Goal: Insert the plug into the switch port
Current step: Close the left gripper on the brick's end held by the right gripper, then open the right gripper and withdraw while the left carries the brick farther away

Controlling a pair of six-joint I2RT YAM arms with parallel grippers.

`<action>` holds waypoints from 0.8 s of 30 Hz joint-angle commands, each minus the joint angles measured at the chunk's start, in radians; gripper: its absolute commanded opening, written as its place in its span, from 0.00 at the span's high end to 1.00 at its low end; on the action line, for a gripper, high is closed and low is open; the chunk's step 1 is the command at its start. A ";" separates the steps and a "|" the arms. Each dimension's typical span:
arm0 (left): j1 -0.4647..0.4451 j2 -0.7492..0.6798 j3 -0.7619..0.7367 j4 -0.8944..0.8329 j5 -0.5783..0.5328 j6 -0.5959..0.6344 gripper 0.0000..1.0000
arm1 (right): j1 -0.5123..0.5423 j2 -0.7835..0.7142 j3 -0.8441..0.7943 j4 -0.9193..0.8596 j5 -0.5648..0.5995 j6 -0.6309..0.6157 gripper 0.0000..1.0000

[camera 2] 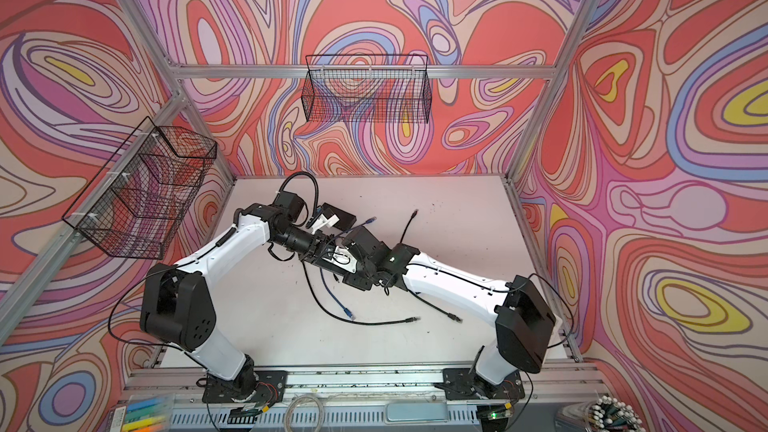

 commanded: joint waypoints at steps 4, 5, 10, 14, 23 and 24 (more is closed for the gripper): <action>-0.015 -0.005 -0.001 -0.063 0.005 -0.055 0.83 | 0.005 -0.001 0.016 0.130 0.153 0.031 0.05; -0.015 -0.002 0.003 -0.065 -0.001 -0.055 0.83 | 0.000 -0.006 0.014 0.124 0.156 0.051 0.02; -0.013 0.012 0.011 -0.051 -0.018 -0.078 0.86 | -0.037 -0.055 -0.032 0.097 0.163 0.154 0.02; -0.006 0.007 -0.008 0.017 -0.030 -0.152 0.88 | -0.069 -0.148 -0.113 0.105 0.143 0.244 0.02; -0.004 -0.024 -0.104 0.275 0.009 -0.332 0.88 | -0.145 -0.411 -0.305 0.123 0.016 0.506 0.01; -0.005 -0.026 -0.110 0.301 0.016 -0.350 0.88 | -0.145 -0.429 -0.322 0.122 0.038 0.534 0.02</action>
